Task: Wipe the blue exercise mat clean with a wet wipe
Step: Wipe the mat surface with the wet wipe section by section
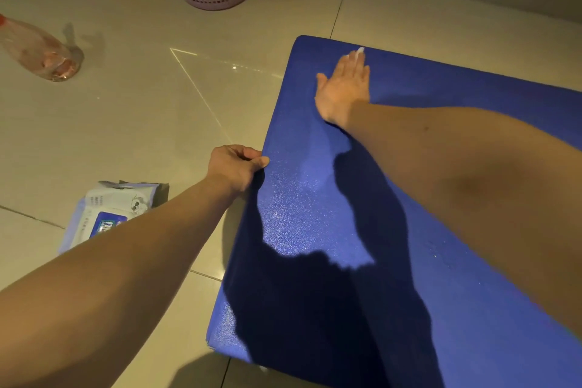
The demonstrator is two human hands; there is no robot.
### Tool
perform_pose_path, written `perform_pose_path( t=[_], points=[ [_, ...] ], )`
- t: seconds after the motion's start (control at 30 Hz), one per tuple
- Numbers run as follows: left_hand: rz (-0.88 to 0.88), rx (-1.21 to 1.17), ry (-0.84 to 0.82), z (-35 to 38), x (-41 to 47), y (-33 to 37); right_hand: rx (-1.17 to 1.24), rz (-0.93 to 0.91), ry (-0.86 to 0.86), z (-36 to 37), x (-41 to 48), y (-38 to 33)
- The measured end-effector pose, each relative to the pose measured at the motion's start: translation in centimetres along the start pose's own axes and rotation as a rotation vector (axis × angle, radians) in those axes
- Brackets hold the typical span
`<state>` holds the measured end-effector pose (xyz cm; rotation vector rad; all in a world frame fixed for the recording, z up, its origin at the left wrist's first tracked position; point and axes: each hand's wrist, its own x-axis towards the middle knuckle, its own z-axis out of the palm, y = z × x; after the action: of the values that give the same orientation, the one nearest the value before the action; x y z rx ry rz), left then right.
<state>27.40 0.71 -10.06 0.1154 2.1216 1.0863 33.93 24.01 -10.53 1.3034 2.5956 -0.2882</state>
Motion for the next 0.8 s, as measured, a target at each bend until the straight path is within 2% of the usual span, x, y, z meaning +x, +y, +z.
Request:
perform_pose_path(
  t=[0.13, 0.27, 0.33, 0.43, 0.53, 0.6, 0.7, 0.8],
  points=[
    [0.000, -0.016, 0.002, 0.1, -0.2, 0.1, 0.062, -0.215, -0.001, 0.6, -0.8, -5.8],
    [-0.006, -0.015, 0.009, 0.1, -0.3, 0.3, -0.028, -0.355, -0.018, 0.2, 0.1, -4.2],
    [-0.010, -0.019, 0.009, 0.1, -0.2, 0.3, -0.054, -0.306, -0.010, -0.2, 1.2, -1.8],
    [-0.008, -0.020, 0.004, 0.0, 0.1, 0.1, -0.068, -0.064, 0.000, -0.9, 2.7, 2.1],
    [0.001, -0.010, 0.006, -0.1, 0.2, -0.1, -0.005, 0.080, -0.038, -1.6, 3.3, 2.2],
    [0.004, -0.008, 0.006, 0.0, 0.3, -0.2, 0.019, 0.007, -0.037, -1.5, 3.4, -0.6],
    [0.004, -0.019, 0.003, 0.1, 0.2, -0.1, 0.013, -0.262, -0.021, -0.9, 2.9, -5.6],
    [-0.002, -0.022, 0.008, 0.1, 0.1, 0.0, -0.007, -0.362, -0.058, -0.6, 1.9, -6.6]
  ],
)
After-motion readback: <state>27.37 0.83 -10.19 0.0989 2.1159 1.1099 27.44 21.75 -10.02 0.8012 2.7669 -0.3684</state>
